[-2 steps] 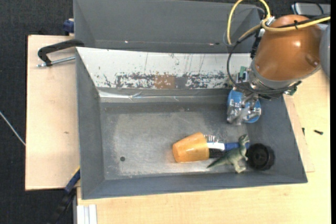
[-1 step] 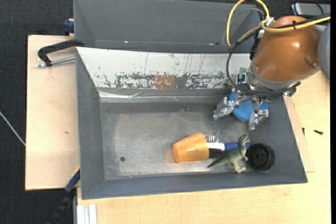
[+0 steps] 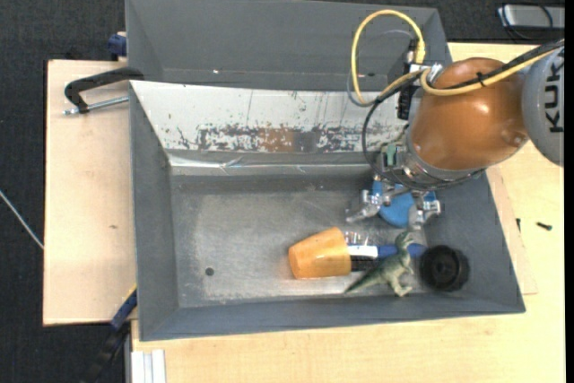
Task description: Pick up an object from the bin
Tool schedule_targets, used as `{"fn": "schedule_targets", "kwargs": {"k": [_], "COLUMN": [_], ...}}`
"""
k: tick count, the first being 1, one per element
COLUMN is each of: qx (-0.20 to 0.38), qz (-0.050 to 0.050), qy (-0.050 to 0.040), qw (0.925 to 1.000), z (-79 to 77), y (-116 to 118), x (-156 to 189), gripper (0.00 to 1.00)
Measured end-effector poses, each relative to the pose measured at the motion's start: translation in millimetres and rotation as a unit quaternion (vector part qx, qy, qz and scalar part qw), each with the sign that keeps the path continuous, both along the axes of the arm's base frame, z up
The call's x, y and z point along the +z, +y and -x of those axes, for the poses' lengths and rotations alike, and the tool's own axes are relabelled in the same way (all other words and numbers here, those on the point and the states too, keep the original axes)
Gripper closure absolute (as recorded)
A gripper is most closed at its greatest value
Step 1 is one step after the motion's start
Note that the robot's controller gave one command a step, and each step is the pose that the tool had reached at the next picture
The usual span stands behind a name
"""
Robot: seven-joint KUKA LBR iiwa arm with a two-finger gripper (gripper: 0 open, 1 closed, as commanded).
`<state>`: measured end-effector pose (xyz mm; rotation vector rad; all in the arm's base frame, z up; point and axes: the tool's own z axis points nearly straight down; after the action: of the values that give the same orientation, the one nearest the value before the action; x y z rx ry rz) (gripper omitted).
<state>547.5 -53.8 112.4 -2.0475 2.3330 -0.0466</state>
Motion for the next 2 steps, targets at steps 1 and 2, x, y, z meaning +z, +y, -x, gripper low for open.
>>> {"fn": "schedule_targets", "kwargs": {"k": [1,2], "qx": [-0.027,-0.025], "qz": [-0.001,-0.001], "qy": [0.0206,0.0166], "qw": [0.9994,0.9996], "z": [-28.3,-30.5], "y": [-26.9,-24.5], "x": [-40.9,-36.1], "gripper": [0.0,1.0]}}
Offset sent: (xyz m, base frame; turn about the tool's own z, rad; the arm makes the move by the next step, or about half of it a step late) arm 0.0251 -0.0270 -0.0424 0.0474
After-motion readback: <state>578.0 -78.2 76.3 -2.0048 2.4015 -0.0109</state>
